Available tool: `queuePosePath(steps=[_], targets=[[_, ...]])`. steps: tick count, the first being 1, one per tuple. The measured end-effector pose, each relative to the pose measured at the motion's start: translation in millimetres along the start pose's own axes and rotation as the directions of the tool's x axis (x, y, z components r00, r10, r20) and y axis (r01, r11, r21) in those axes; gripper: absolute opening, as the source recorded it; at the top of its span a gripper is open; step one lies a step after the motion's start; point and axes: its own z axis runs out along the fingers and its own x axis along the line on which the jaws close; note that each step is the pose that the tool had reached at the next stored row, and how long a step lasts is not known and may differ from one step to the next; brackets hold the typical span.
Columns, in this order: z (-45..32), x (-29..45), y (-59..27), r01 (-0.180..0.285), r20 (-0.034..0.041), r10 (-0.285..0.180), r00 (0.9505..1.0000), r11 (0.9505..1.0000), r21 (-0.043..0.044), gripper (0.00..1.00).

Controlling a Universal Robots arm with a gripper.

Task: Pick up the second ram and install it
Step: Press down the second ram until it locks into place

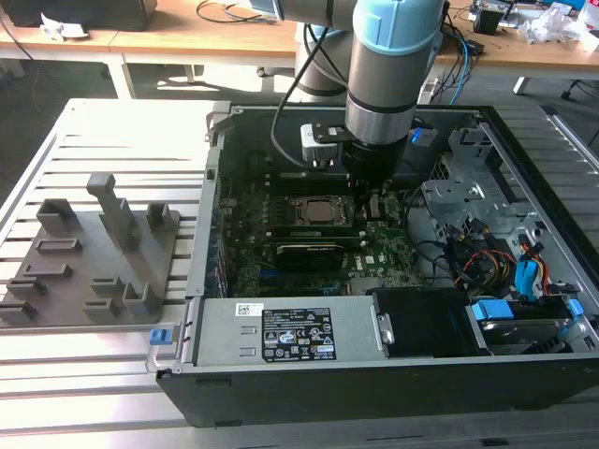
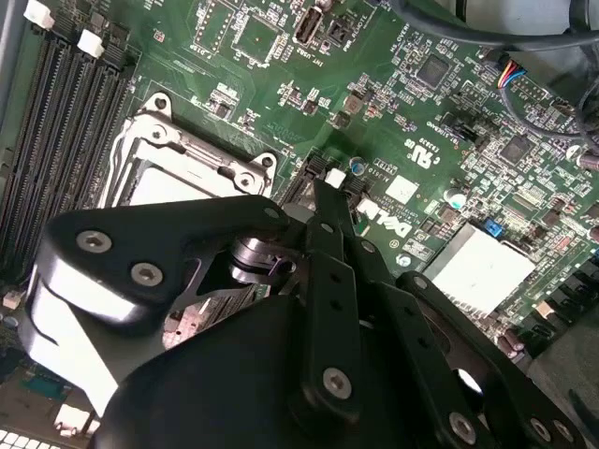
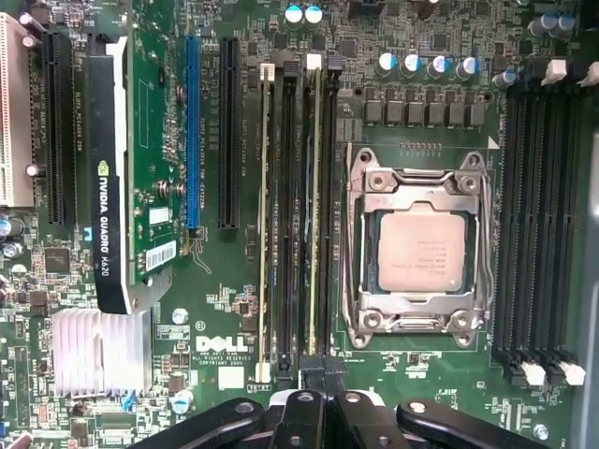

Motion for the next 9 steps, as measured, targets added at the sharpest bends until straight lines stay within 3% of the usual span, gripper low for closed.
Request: queuePosePath(steps=[3,5,6,7,9], targets=[[1.5,-0.1,0.1,0.001,0.0002,-0.001,1.0,1.0,0.0,0.11],[-7.4,-0.4,0.0,0.0,0.0,0.0,1.0,1.0,0.0005,0.11],[-7.7,-0.4,4.2,0.001,-0.0002,-0.001,1.0,1.0,0.0007,0.11],[-8.9,-0.6,21.0,0.001,-0.0005,-0.001,1.0,1.0,0.0007,0.11],[-9.9,-0.8,40.2,0.001,-0.0005,-0.001,1.0,1.0,0.0009,0.11]])
